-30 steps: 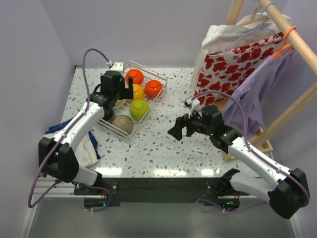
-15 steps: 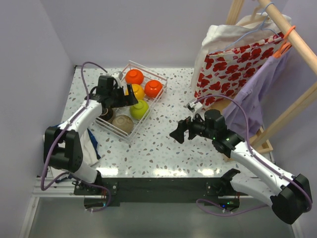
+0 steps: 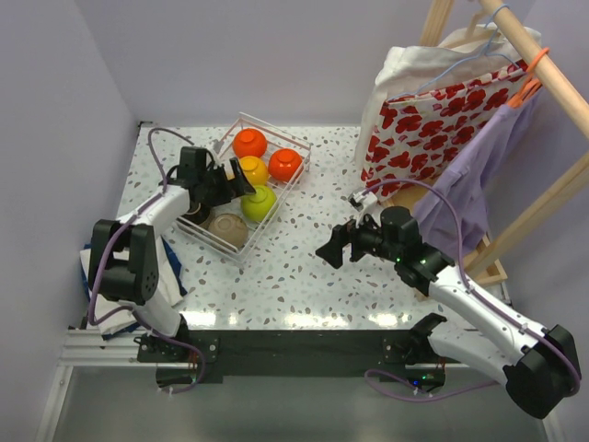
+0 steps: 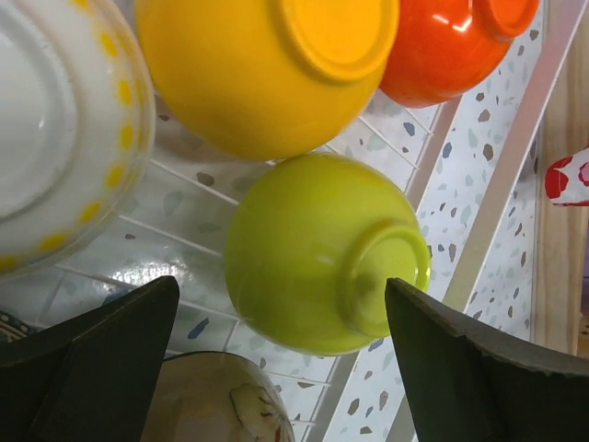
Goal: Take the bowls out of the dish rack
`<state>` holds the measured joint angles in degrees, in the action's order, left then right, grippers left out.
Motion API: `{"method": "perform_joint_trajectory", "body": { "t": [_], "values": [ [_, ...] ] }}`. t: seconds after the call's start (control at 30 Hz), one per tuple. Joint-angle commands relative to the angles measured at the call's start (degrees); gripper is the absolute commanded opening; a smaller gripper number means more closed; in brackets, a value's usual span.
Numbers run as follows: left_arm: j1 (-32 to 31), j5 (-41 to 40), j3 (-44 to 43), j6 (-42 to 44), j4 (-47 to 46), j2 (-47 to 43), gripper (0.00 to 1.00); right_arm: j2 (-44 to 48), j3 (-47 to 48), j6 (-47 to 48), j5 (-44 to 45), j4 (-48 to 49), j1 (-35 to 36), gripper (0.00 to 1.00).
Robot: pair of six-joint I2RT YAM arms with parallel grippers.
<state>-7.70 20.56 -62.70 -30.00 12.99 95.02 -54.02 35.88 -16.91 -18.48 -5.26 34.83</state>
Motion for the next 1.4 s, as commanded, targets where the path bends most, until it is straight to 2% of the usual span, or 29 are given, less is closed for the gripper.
{"method": "perform_joint_trajectory", "body": {
  "t": [0.0,0.4,0.77,1.37],
  "values": [
    [1.9,2.91,2.93,-4.36,-5.96,-1.68,1.0,1.2,-0.9,-0.76,1.43,2.36,0.15,0.99],
    [2.34,7.39,4.51,-7.18,-9.92,0.86,1.0,0.32,-0.9,-1.2,0.9,3.24,0.06,0.99],
    [2.34,7.22,3.11,-8.41,-5.53,2.62,1.0,-0.73,-1.6,-0.85,0.73,4.73,0.15,0.99],
    [0.5,7.92,0.47,-9.55,-3.77,5.08,1.0,-1.35,-3.36,0.56,0.37,7.28,0.15,0.99]
  ]
}}
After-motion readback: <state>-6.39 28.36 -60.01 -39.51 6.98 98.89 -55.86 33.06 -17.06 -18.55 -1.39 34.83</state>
